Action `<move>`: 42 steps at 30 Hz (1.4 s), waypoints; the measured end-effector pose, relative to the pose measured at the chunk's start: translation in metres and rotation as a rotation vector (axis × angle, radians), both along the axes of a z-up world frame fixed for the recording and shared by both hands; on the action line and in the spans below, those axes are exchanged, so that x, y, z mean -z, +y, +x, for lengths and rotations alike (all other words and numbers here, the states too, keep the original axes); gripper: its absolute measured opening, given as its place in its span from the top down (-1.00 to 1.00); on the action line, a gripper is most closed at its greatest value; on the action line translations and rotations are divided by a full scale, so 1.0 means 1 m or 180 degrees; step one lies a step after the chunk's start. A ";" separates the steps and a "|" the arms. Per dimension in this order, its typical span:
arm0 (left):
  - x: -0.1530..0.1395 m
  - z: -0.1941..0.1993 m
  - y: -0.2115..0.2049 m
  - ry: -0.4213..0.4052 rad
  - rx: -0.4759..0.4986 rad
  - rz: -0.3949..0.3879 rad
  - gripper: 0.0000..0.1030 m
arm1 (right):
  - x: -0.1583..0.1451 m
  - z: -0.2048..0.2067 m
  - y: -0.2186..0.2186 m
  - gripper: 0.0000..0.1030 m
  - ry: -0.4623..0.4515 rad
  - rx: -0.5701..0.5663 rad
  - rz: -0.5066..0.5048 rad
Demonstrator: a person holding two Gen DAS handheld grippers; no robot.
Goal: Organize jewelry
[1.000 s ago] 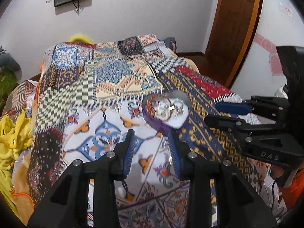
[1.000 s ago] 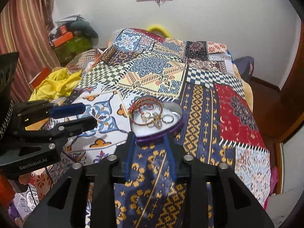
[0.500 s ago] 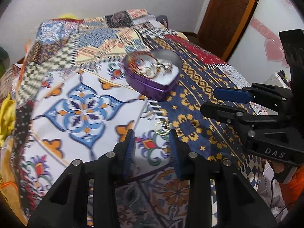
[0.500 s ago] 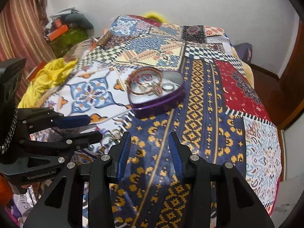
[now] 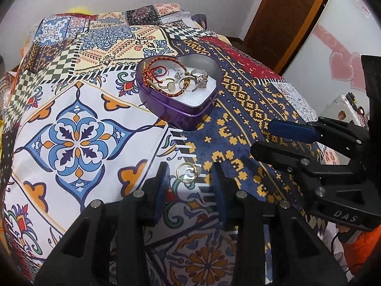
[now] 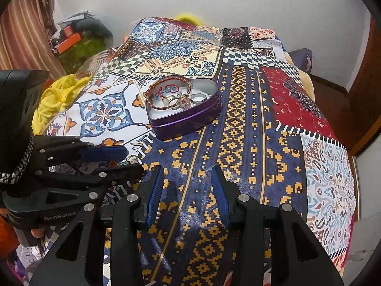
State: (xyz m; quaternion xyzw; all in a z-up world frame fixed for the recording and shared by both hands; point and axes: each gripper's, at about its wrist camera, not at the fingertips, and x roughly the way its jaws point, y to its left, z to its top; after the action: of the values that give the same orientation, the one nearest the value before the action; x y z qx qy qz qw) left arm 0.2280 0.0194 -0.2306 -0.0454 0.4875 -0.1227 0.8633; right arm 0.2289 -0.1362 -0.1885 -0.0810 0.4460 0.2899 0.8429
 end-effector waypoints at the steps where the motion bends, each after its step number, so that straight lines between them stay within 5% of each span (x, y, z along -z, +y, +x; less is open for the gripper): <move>1: 0.000 0.000 -0.001 -0.0014 0.0000 0.0040 0.45 | 0.000 0.000 0.000 0.27 -0.0005 -0.0003 0.0001; 3: 0.001 0.001 -0.003 -0.0031 0.0023 0.0078 0.61 | 0.001 0.000 0.000 0.27 -0.0006 -0.0004 0.0004; 8: -0.002 -0.004 0.001 -0.0073 0.0014 0.0046 0.61 | 0.001 0.000 0.004 0.27 -0.0010 -0.0018 0.0018; 9: -0.003 -0.006 0.002 -0.0087 0.0004 0.0032 0.91 | 0.001 0.000 0.005 0.27 -0.0011 -0.0023 0.0021; 25: -0.021 -0.036 0.047 -0.0277 -0.0276 -0.0045 0.90 | 0.017 -0.011 0.057 0.27 -0.0091 -0.0530 -0.0247; 31: -0.023 -0.043 0.045 -0.0349 -0.0267 0.0000 0.90 | 0.020 -0.013 0.066 0.81 -0.0103 -0.0686 -0.0312; 42: -0.039 -0.041 0.041 -0.0485 -0.0269 -0.0039 0.91 | 0.008 -0.010 0.051 0.81 -0.0115 -0.0471 -0.0131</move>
State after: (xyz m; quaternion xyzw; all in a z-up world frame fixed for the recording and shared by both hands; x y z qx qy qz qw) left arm 0.1870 0.0607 -0.1915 -0.0618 0.4173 -0.0923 0.9020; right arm 0.2184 -0.0854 -0.1965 -0.1362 0.4294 0.3407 0.8252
